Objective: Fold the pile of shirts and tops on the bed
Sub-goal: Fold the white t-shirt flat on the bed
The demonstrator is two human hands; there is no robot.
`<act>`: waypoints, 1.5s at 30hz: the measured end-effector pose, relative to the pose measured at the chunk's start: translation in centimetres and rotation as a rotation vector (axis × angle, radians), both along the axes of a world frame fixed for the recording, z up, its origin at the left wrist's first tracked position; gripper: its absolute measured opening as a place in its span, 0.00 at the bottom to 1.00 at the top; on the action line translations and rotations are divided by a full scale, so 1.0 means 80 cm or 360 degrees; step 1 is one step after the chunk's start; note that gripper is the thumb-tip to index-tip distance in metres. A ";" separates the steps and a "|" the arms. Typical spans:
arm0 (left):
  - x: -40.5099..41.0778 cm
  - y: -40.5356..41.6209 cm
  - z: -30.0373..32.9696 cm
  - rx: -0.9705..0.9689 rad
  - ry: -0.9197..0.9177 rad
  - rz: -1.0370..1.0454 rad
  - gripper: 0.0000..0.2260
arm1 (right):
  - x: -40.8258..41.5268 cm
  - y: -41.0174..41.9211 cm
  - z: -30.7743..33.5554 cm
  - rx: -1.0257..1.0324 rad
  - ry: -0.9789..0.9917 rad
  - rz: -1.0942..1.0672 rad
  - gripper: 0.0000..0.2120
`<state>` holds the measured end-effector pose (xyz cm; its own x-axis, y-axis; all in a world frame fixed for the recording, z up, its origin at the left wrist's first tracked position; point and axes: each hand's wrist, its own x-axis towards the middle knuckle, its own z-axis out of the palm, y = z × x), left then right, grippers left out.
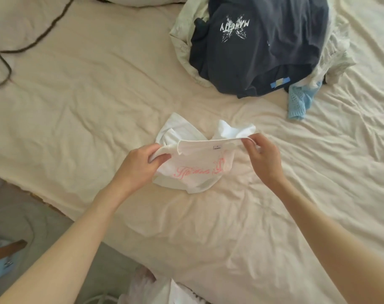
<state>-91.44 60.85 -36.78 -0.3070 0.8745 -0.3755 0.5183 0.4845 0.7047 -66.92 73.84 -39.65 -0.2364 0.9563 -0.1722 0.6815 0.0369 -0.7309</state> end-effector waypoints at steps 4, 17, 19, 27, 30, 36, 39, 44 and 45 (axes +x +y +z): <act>0.002 -0.048 0.051 0.0159 0.0093 0.0129 0.09 | -0.006 -0.031 0.058 0.0121 -0.0080 0.0108 0.19; 0.100 -0.272 0.202 0.0437 -0.0225 0.0314 0.18 | 0.136 -0.228 0.192 0.0339 -0.0416 0.0787 0.11; 0.122 -0.294 0.218 0.0434 -0.0210 0.0303 0.20 | 0.154 -0.247 0.204 0.0216 -0.0266 0.0538 0.03; 0.171 -0.370 0.283 0.0382 -0.0309 0.0394 0.13 | 0.201 -0.303 0.285 -0.0454 0.0029 0.0343 0.16; 0.187 -0.395 0.311 0.0376 -0.0270 0.0466 0.10 | 0.219 -0.312 0.337 -0.0506 -0.0073 0.0550 0.13; 0.212 -0.422 0.368 0.0588 0.0106 0.0630 0.07 | 0.246 -0.309 0.427 -0.0514 0.0091 0.0761 0.08; 0.209 -0.426 0.368 0.0573 0.0262 0.0676 0.08 | 0.246 -0.300 0.431 -0.0405 0.0295 0.0690 0.03; 0.212 -0.418 0.325 0.0417 0.0436 0.0581 0.11 | 0.230 -0.282 0.362 -0.0020 -0.0078 0.0521 0.08; 0.213 -0.416 0.315 0.0416 0.0473 0.0579 0.12 | 0.228 -0.280 0.346 -0.0025 -0.0072 0.0473 0.08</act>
